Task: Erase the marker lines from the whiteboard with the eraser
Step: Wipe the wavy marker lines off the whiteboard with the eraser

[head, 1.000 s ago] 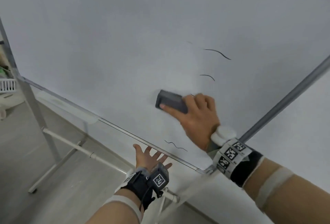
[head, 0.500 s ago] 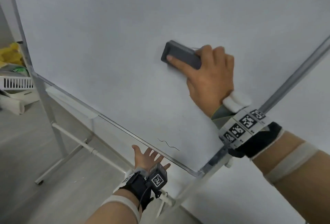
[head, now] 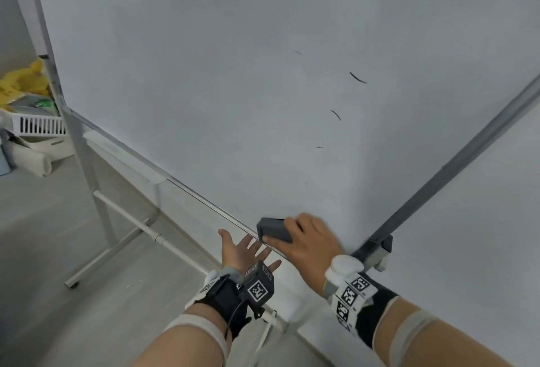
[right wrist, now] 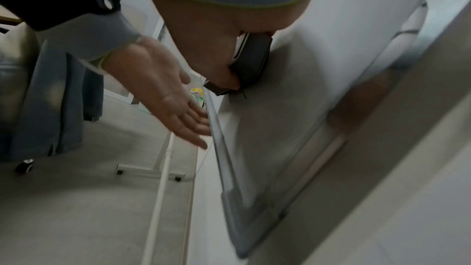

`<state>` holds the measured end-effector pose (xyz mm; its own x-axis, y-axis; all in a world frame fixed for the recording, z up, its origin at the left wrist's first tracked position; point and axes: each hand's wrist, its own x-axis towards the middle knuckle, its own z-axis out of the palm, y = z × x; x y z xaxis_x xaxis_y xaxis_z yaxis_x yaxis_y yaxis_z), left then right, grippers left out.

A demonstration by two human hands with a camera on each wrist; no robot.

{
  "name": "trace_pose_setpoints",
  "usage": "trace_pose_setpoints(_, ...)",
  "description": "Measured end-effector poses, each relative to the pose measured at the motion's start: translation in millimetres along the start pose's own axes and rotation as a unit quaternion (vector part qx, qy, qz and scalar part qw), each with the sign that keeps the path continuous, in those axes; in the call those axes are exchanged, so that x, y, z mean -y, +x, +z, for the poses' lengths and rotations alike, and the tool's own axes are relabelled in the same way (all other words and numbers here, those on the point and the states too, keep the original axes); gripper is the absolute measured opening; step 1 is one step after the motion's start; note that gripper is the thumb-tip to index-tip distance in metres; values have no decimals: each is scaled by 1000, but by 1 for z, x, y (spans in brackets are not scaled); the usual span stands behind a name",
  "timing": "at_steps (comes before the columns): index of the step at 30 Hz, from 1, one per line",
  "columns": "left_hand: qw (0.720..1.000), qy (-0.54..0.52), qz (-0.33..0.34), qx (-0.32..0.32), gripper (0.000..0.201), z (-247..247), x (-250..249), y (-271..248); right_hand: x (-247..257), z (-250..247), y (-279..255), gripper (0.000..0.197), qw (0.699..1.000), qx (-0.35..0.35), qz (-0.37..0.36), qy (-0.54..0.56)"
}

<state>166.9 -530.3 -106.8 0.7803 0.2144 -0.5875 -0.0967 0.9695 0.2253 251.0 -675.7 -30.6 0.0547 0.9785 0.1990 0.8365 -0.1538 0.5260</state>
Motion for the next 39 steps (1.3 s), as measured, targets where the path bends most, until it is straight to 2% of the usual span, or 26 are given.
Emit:
trace_pose_setpoints(3, 1000, -6, -10, -12, 102, 1, -1, -6, -22, -32, 18, 65, 997, -77, 21, -17)
trace_pose_setpoints(7, 1000, -5, -24, -15, 99, 9, -2, -13, -90, -131, 68, 70, 958, -230, 159, -66)
trace_pose_setpoints(10, 1000, 0, -24, -20, 98, 14, 0, -14, -129, -184, 86, 70, 924, -284, 241, -82)
trace_pose_setpoints(12, 1000, -1, -21, -21, 97, 16, 0, -14, -128, -184, 89, 70, 916, -299, 256, -79)
trace_pose_setpoints(15, 1000, 2, -27, -14, 98, 16, -5, -12, -91, -129, 76, 69, 942, -254, 209, -72)
trace_pose_setpoints(18, 1000, 2, -29, -8, 102, 9, -9, -5, -29, -43, 36, 59, 988, -116, 101, -14)
trace_pose_setpoints(20, 1000, 13, -20, -3, 106, 0, -11, 4, 10, 2, 10, 54, 999, -23, 39, 18)
trace_pose_setpoints(21, 1000, 17, -16, 0, 106, -4, -11, 8, 22, 14, 2, 51, 999, 2, 23, 30)
trace_pose_setpoints(24, 1000, 14, -11, 3, 106, -12, -12, 11, 30, 19, 9, 41, 999, -16, 12, 37)
trace_pose_setpoints(28, 1000, 9, -14, 8, 108, -24, -12, 20, 27, 16, 20, 54, 998, -28, 41, 26)
trace_pose_setpoints(32, 999, 19, -28, 3, 112, -22, -13, 24, 30, 22, 0, 52, 997, -43, 61, 3)
trace_pose_setpoints(35, 999, 17, -33, -26, 106, -13, -14, 19, 21, 18, -28, 58, 999, -19, 44, -24)
trace_pose_setpoints(39, 998, 28, -34, -43, 103, 1, -9, 10, 9, 3, -57, 69, 996, 27, 54, -58)
